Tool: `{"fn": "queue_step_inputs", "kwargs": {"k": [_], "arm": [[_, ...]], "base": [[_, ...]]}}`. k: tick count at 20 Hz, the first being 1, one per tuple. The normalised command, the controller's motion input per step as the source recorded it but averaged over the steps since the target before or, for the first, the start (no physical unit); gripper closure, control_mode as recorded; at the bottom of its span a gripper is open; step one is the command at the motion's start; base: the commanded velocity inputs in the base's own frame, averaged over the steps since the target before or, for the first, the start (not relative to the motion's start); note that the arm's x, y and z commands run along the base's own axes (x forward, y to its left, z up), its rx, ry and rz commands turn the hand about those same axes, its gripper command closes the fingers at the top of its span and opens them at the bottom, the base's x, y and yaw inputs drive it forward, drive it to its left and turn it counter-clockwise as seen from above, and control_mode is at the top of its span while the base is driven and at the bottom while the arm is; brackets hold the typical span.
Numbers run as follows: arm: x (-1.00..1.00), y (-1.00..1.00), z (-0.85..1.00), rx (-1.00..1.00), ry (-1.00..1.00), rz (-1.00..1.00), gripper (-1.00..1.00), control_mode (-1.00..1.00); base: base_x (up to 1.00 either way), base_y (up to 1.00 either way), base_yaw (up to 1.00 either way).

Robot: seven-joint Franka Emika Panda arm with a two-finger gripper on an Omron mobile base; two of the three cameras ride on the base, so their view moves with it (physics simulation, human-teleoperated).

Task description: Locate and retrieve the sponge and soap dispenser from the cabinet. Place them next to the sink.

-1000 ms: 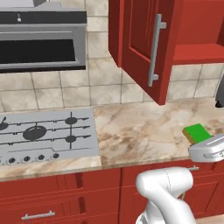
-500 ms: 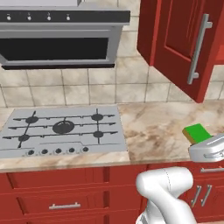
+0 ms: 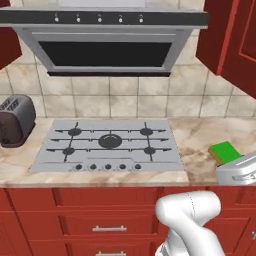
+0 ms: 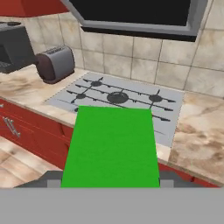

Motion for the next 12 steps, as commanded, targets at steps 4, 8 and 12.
{"fn": "queue_step_inputs", "kwargs": {"k": [4, 8, 12], "arm": [[0.00, 0.00, 0.00, 0.00, 0.00, 0.00, 1.00, 1.00], [0.00, 0.00, 0.00, 0.00, 0.00, 0.00, 1.00, 1.00], [0.00, 0.00, 0.00, 0.00, 0.00, 0.00, 1.00, 1.00]], "base": [[-0.01, 0.68, 0.29], [0.00, 0.67, 0.30], [-0.05, 0.63, 0.32]]}}
